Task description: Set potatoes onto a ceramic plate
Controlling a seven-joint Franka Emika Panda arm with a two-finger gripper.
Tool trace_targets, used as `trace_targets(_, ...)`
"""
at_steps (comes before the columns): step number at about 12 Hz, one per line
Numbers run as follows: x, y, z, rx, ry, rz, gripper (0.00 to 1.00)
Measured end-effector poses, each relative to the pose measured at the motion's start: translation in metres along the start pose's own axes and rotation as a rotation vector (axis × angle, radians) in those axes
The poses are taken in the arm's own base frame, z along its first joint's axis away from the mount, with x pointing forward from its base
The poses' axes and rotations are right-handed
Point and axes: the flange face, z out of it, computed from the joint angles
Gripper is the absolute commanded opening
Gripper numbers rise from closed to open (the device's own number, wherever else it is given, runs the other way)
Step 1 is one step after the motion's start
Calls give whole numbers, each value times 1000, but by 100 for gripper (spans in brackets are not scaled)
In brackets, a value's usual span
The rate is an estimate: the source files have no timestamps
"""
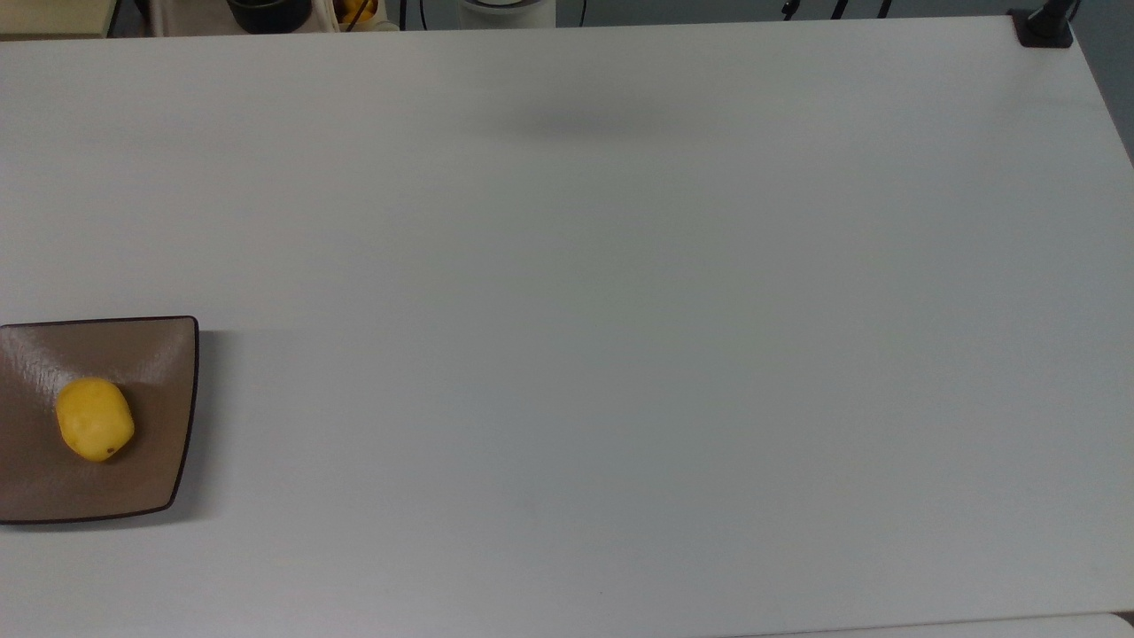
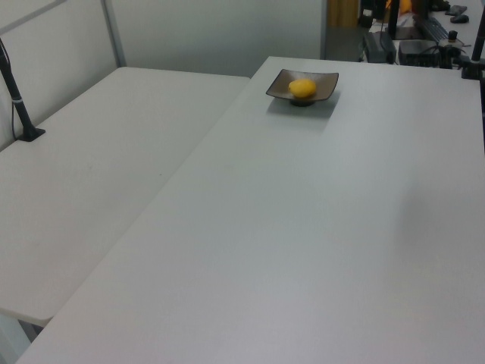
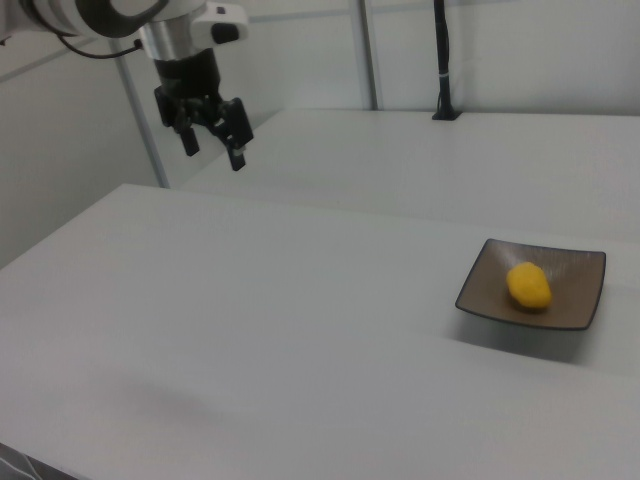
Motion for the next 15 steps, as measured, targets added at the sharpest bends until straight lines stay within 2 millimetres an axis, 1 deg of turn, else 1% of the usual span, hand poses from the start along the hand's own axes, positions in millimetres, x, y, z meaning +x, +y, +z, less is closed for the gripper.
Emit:
trace_targets(1,-4,-17,9,-6,-20,-9,100)
trace_targets(4,-14,-44,33,-57,-63,-61,100)
trace_targets(6,-15,-47,41,-62,-61,-74,100)
trace_targets(9,-8,-47,57,-57,-22,-125,100)
trace_targets(11,-6,-46,60,-56,-11,-131,100)
trace_targets(15,-6,-43,59,-56,-10,-128,100)
